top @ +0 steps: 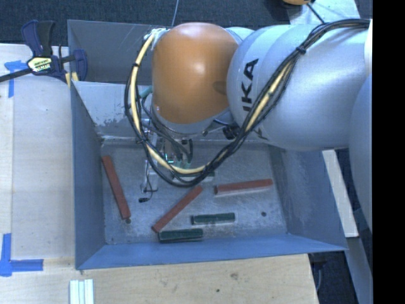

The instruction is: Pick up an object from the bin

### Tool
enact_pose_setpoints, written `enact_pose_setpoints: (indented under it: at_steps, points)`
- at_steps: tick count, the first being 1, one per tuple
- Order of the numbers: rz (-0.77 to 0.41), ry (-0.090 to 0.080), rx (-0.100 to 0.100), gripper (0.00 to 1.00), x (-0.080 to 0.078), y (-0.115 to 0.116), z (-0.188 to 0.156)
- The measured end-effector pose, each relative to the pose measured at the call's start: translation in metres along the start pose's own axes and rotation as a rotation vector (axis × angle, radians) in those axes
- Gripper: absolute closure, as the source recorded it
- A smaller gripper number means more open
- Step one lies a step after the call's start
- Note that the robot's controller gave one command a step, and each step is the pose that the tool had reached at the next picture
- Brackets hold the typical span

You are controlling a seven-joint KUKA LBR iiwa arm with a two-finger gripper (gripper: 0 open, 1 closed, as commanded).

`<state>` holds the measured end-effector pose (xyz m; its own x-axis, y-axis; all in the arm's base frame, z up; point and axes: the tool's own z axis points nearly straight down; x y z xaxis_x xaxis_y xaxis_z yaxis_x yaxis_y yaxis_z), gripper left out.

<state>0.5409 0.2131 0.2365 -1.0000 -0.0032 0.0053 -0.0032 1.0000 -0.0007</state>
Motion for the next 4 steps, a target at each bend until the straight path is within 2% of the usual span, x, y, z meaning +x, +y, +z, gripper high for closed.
enact_pose_setpoints:
  at_steps: [1,2,3,4]
  points:
    - [0.003,-0.008,-0.002,0.0,-0.002,-0.001,-0.005]
    - [0.031,-0.014,-0.004,0.0,0.008,-0.014,0.043]
    - [-0.031,-0.009,-0.002,0.0,0.009,-0.04,0.093]
    - [-0.186,-0.007,0.0,0.0,0.024,-0.064,0.123]
